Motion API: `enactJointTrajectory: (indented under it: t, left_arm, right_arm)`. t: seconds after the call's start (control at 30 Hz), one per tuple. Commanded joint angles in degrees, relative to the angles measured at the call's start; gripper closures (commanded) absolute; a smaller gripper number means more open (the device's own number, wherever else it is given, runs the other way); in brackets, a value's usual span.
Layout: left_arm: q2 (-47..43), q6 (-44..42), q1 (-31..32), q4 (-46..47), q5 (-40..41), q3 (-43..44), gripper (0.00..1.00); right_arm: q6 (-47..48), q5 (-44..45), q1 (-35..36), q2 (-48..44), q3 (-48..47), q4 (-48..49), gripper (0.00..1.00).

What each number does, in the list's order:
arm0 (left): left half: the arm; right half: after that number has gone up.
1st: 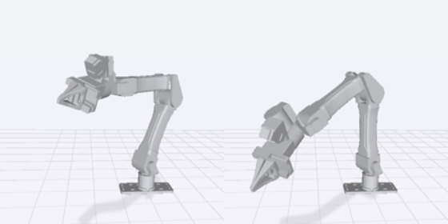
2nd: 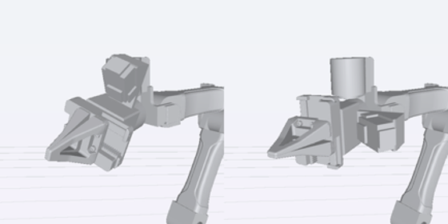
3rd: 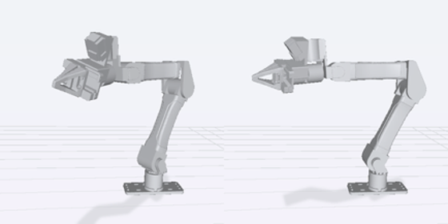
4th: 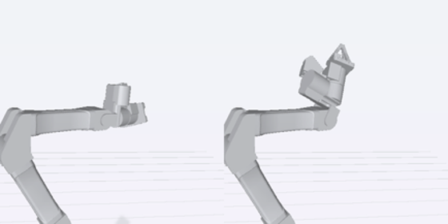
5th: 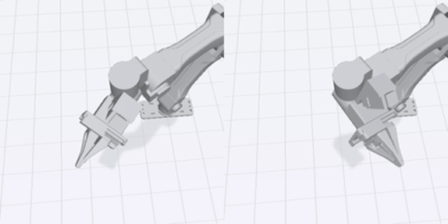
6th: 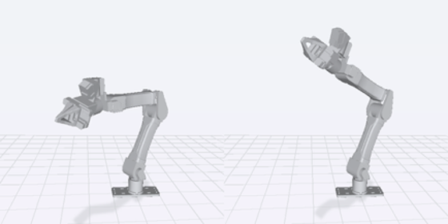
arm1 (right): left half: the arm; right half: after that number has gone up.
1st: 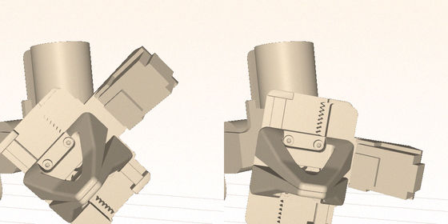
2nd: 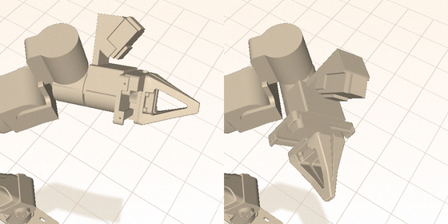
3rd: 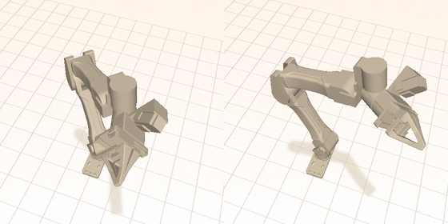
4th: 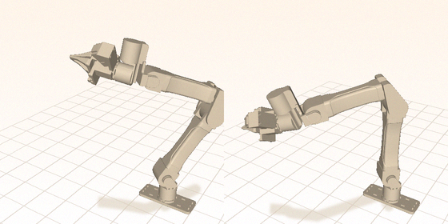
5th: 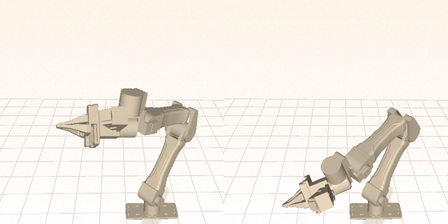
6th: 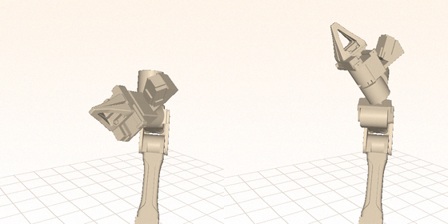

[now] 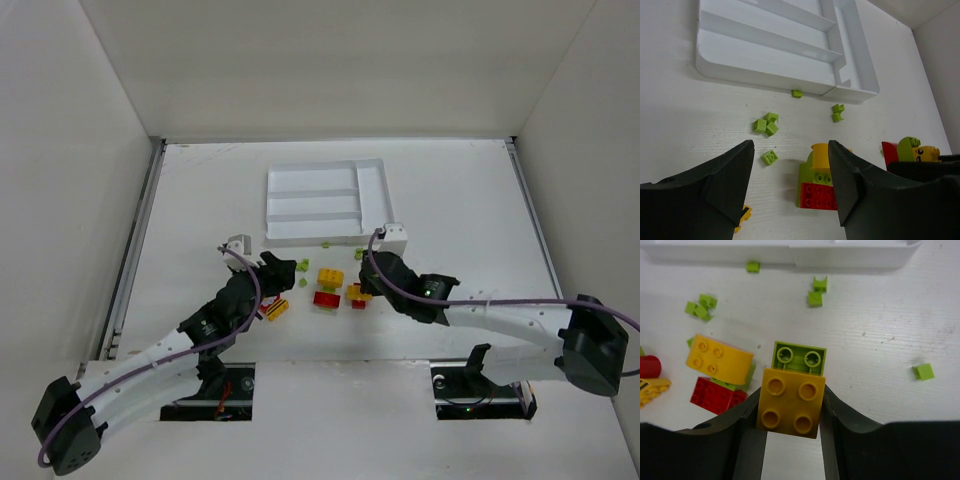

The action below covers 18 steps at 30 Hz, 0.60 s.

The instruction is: Sort the legos into containers by color

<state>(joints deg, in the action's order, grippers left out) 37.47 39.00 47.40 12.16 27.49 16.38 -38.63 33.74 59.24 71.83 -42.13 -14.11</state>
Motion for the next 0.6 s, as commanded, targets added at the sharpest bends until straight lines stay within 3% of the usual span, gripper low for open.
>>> enactJointTrajectory:
  t: [0.0,0.3,0.57]
  left_arm:
    - [0.6,1.3,2.0,3.5,1.0,1.7,0.41]
    - [7.0,1.2,7.7,8.0,2.0,3.3,0.43]
    - [6.7,0.7,6.3,8.6,2.4,2.5,0.43]
  right_arm:
    - [1.2,-1.6,-1.7,-3.4,0.9,4.4,0.72]
    - [1.5,-5.1,-2.8,-6.4,2.3,6.5,0.72]
    - [1.6,-3.9,-0.2,1.2,0.8,6.1,0.72]
